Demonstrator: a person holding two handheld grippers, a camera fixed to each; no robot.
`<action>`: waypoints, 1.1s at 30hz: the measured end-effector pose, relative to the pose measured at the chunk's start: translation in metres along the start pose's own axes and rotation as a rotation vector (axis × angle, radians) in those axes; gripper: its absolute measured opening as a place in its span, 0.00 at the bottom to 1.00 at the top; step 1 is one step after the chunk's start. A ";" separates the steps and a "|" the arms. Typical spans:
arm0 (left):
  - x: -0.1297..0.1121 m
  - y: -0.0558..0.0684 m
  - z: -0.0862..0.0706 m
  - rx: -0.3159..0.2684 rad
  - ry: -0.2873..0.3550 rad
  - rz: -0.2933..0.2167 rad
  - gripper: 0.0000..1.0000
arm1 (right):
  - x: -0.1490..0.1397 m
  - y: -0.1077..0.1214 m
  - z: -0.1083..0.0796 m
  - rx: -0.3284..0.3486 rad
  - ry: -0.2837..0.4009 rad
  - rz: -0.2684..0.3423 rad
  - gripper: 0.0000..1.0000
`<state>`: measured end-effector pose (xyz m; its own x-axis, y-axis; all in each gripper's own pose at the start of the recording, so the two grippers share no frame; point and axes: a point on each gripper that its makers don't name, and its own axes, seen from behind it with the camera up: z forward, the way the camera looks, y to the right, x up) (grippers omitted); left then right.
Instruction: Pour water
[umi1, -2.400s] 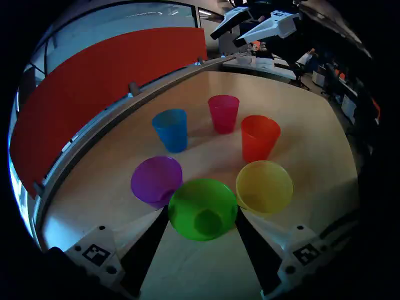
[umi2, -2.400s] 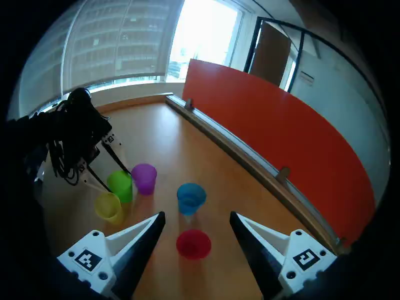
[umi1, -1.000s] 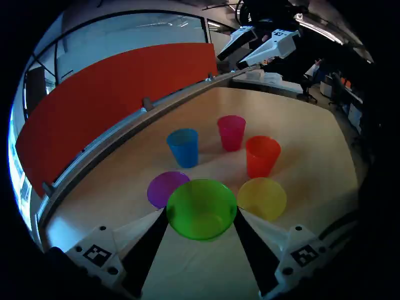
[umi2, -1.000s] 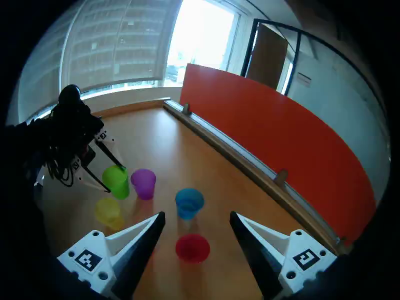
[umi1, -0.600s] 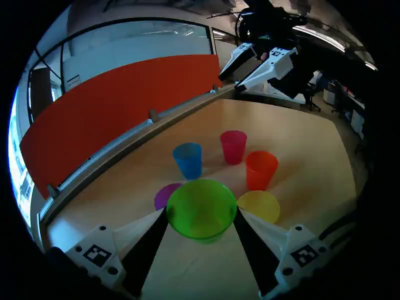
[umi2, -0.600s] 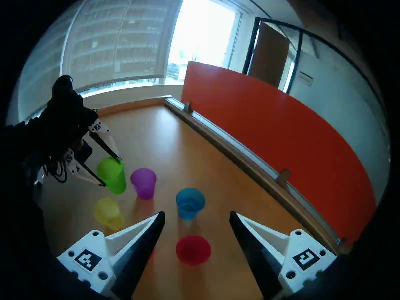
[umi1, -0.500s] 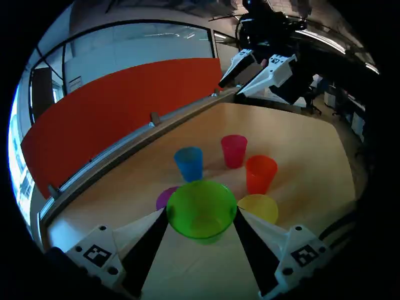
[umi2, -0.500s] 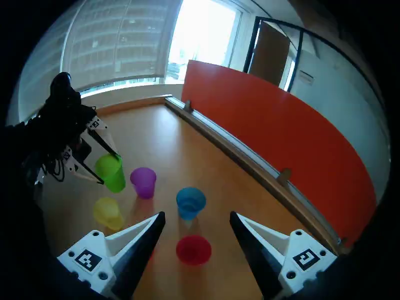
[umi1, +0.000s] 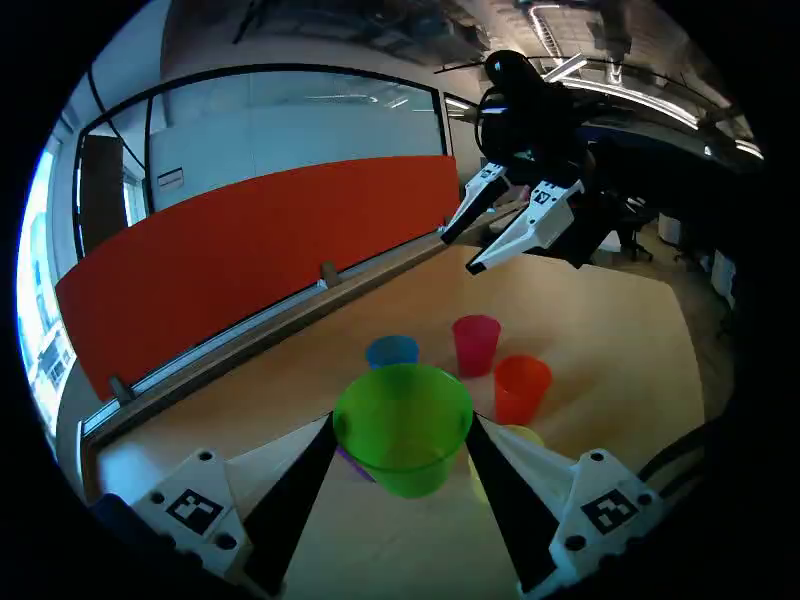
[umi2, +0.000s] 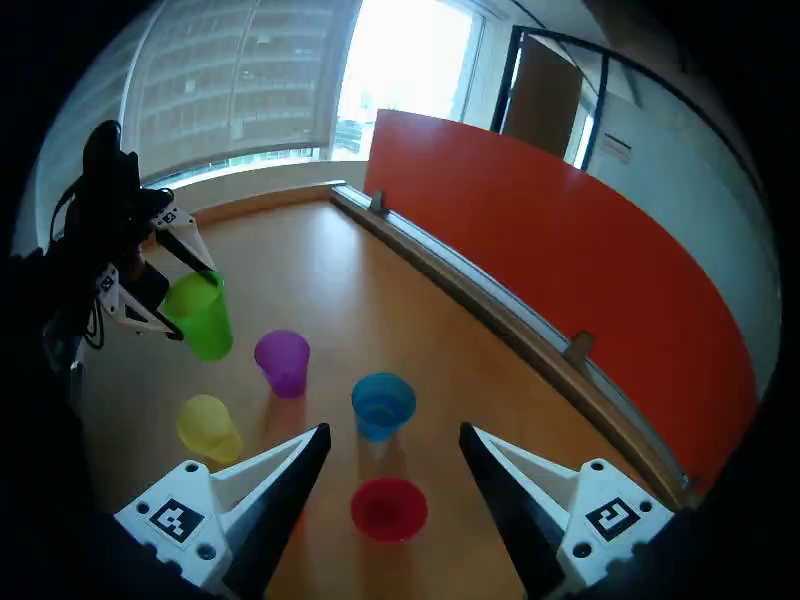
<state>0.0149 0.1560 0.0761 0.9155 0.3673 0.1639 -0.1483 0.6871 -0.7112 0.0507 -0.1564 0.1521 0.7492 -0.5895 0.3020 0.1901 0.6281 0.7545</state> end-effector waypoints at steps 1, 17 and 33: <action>0.002 -0.001 -0.002 0.002 0.007 -0.004 0.89 | -0.001 0.000 0.001 0.000 -0.003 0.000 1.00; 0.035 -0.012 -0.027 0.043 0.146 -0.043 0.89 | -0.010 0.003 0.022 0.014 -0.043 0.000 1.00; 0.058 -0.013 -0.044 0.057 0.250 -0.068 0.89 | -0.013 0.005 0.035 0.023 -0.083 -0.014 1.00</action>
<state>0.0862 0.1404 0.0646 0.9870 0.1575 0.0305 -0.0979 0.7419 -0.6633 0.0197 -0.1634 0.1725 0.6913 -0.6389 0.3374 0.1854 0.6082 0.7718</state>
